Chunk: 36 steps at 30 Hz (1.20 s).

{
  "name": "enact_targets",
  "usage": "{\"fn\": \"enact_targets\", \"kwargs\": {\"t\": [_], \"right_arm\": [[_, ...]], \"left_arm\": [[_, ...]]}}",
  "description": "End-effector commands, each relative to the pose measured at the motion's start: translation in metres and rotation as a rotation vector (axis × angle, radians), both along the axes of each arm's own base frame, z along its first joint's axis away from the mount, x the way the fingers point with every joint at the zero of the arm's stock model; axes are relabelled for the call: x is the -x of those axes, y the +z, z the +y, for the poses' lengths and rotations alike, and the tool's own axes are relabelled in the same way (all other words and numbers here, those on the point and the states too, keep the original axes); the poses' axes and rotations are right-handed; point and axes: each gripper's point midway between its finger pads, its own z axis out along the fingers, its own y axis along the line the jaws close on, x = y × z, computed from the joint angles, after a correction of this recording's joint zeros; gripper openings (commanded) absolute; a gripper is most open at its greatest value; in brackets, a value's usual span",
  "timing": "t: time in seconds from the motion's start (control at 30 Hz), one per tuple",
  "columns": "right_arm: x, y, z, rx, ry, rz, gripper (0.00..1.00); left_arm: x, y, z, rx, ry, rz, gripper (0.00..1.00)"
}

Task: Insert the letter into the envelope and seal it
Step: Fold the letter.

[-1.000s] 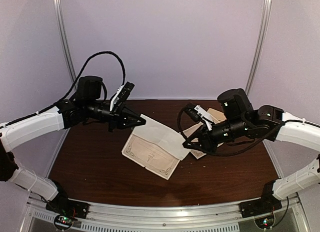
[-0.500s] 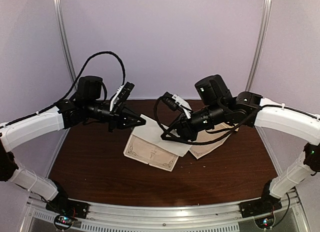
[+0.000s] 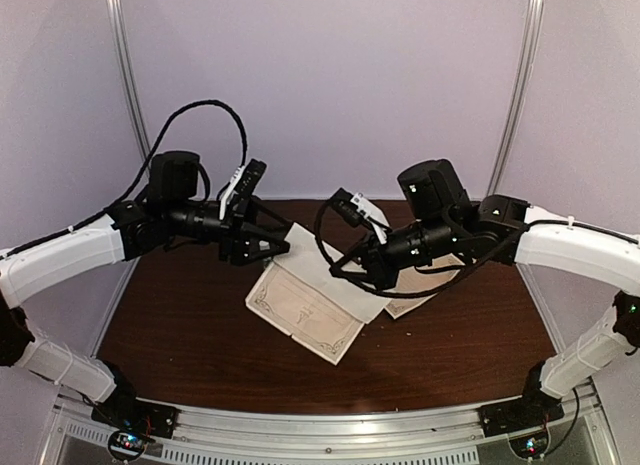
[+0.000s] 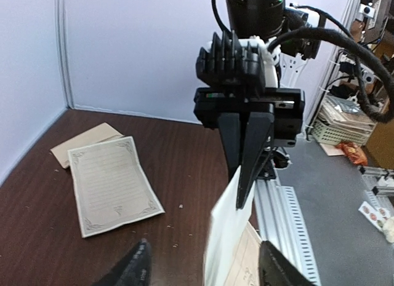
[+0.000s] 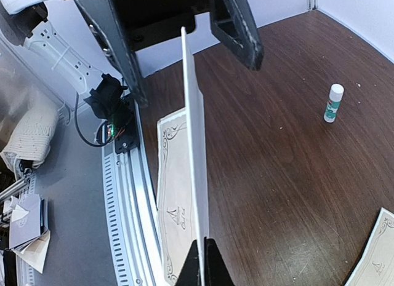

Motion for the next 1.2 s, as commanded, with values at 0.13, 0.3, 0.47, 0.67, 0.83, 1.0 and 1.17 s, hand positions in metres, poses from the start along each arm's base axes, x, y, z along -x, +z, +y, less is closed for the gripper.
{"fn": "enact_targets", "kwargs": {"t": [0.13, 0.3, 0.47, 0.67, 0.83, 1.0, 1.17], "right_arm": [[-0.015, 0.055, -0.02, -0.258, -0.181, -0.102, 0.0], [-0.004, 0.101, -0.031, -0.428, -0.178, -0.147, 0.0], [0.013, 0.137, -0.045, -0.582, -0.142, -0.182, 0.0], [0.024, 0.151, -0.049, -0.67, -0.099, -0.169, 0.0], [0.028, 0.148, -0.042, -0.692, -0.071, -0.142, 0.0], [0.029, 0.137, -0.032, -0.668, -0.04, -0.113, 0.0], [0.029, 0.133, -0.023, -0.652, -0.016, -0.099, 0.0]], "left_arm": [[-0.038, 0.097, 0.059, 0.259, 0.516, -0.076, 0.83], [-0.051, 0.097, 0.115, 0.399, 0.823, 0.057, 0.89], [-0.055, 0.056, 0.126, 0.356, 0.907, 0.154, 0.91], [-0.02, 0.04, 0.072, 0.317, 0.572, 0.152, 0.83], [0.016, 0.05, 0.025, 0.298, 0.332, 0.092, 0.83], [0.045, 0.065, -0.008, 0.344, 0.167, 0.055, 0.83], [0.056, 0.075, -0.018, 0.377, 0.1, 0.039, 0.83]]}}
